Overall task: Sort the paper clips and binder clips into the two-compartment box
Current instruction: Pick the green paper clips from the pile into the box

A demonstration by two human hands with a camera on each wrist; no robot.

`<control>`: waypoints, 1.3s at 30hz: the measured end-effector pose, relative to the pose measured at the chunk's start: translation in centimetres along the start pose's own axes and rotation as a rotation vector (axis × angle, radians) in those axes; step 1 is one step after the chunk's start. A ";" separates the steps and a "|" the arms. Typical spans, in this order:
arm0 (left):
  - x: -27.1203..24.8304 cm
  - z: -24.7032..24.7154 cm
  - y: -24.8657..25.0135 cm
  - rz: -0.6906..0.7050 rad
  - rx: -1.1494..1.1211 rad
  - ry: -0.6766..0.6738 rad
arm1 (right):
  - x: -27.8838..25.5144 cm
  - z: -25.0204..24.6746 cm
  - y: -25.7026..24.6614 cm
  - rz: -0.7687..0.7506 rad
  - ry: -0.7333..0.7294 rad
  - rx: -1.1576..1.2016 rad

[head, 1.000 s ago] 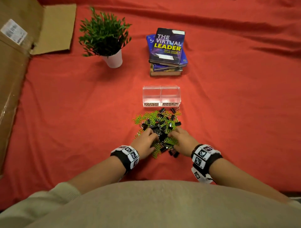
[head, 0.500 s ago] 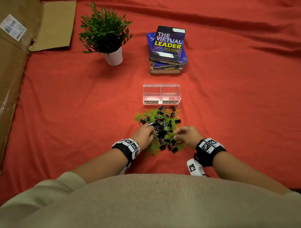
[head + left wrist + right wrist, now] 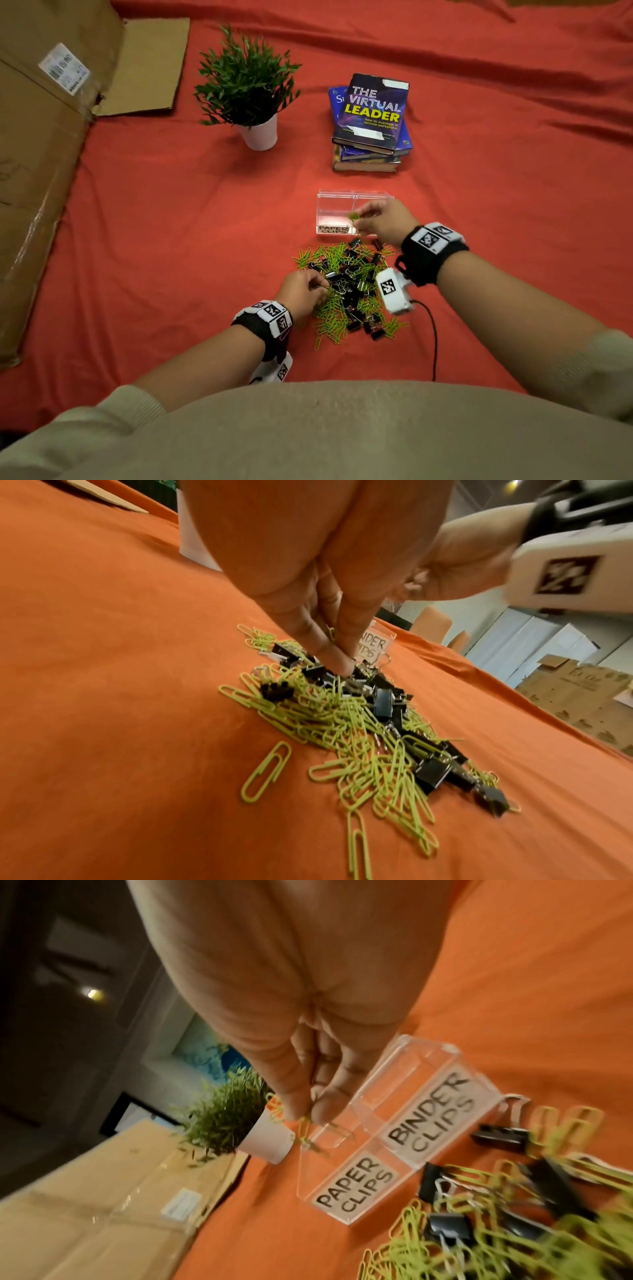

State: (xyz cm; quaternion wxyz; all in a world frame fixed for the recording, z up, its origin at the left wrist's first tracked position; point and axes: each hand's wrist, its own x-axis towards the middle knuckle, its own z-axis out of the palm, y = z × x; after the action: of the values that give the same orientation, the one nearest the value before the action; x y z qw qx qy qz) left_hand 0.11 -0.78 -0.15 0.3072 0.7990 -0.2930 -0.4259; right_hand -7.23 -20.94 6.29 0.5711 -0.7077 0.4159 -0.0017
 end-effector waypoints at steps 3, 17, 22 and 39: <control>0.2 -1.0 0.6 0.011 0.012 0.026 | 3.2 2.0 -1.4 -0.064 0.084 -0.236; 7.9 -5.1 7.8 0.176 0.228 0.160 | -1.1 4.0 3.3 -0.134 -0.027 -0.518; 10.3 -4.5 8.4 0.167 0.323 0.146 | -3.8 5.2 7.3 -0.256 -0.165 -0.791; 1.2 -1.3 -1.8 0.254 0.621 -0.159 | -5.5 7.6 8.2 -0.512 -0.240 -0.918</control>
State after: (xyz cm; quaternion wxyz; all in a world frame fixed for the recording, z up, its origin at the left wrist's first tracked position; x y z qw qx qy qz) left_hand 2.16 -0.19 -1.57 0.0761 0.7759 -0.5289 -0.3354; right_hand -11.96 -11.57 -0.44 0.2277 -0.9586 0.1198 0.1218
